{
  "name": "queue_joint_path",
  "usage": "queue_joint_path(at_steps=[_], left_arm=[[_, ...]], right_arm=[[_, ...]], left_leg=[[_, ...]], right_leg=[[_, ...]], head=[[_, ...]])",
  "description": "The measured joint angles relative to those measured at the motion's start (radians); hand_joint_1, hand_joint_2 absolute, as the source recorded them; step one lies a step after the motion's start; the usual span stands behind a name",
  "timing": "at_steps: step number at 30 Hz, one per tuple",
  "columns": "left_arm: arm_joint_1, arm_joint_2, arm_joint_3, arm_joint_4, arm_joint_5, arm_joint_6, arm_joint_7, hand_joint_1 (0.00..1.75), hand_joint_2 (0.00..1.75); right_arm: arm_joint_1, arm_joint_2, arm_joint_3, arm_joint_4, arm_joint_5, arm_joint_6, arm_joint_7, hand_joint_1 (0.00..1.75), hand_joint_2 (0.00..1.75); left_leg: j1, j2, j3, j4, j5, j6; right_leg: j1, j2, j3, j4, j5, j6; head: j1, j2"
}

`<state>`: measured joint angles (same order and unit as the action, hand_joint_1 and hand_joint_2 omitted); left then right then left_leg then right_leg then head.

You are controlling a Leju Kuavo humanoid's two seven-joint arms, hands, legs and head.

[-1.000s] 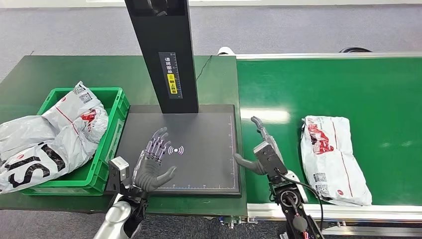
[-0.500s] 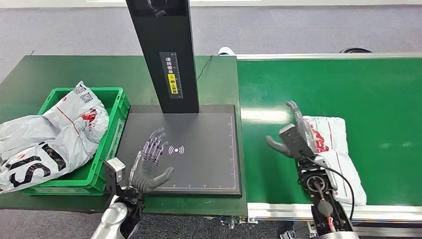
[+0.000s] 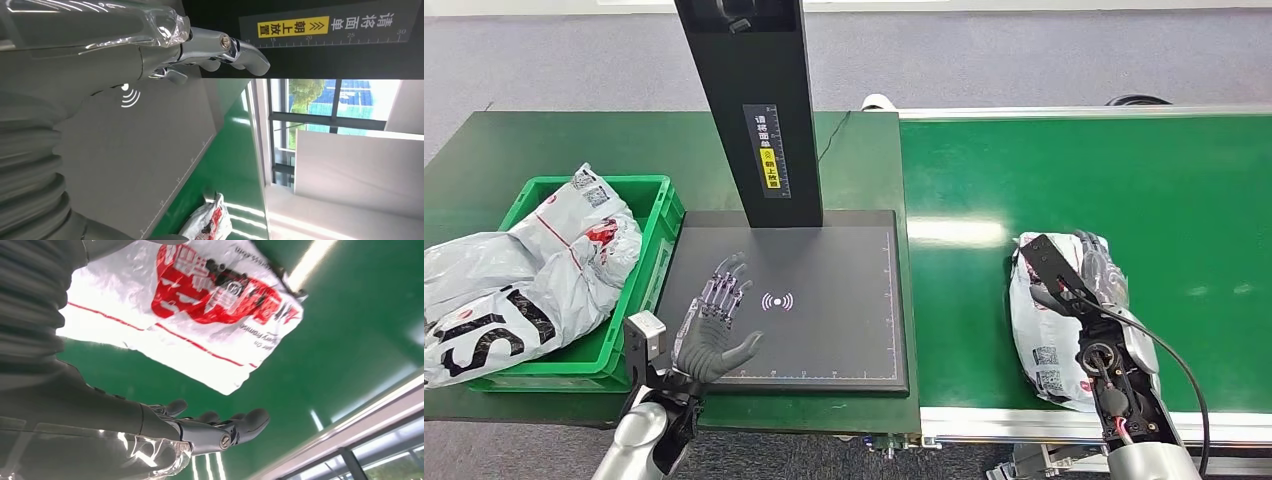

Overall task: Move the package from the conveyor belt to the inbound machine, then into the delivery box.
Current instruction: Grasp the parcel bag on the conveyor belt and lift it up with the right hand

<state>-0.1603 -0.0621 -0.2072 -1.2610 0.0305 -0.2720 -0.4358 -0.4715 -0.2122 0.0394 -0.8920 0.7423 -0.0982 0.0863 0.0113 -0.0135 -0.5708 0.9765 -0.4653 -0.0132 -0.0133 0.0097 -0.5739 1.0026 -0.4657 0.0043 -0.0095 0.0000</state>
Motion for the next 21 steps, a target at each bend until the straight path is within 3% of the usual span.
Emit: queue_joint_path(at_steps=[16,21], left_arm=[[0.0,0.006,0.0,0.0,0.0,0.0,0.0,0.0,1.75],[-0.012,0.006,-0.001,0.006,-0.003,0.007,0.002,0.0,1.75]], right_arm=[[-0.001,-0.003,-0.01,0.025,0.011,-0.003,0.013,0.0,1.75],[0.008,-0.006,-0.01,0.031,0.09,0.099,0.1,0.0,1.75]], left_leg=[[0.0,0.0,0.0,0.0,0.0,0.0],[0.0,0.0,0.0,0.0,0.0,0.0]], right_leg=[[0.0,0.0,0.0,0.0,0.0,0.0],[0.0,0.0,0.0,0.0,0.0,0.0]], head=[[0.0,0.0],[0.0,0.0]])
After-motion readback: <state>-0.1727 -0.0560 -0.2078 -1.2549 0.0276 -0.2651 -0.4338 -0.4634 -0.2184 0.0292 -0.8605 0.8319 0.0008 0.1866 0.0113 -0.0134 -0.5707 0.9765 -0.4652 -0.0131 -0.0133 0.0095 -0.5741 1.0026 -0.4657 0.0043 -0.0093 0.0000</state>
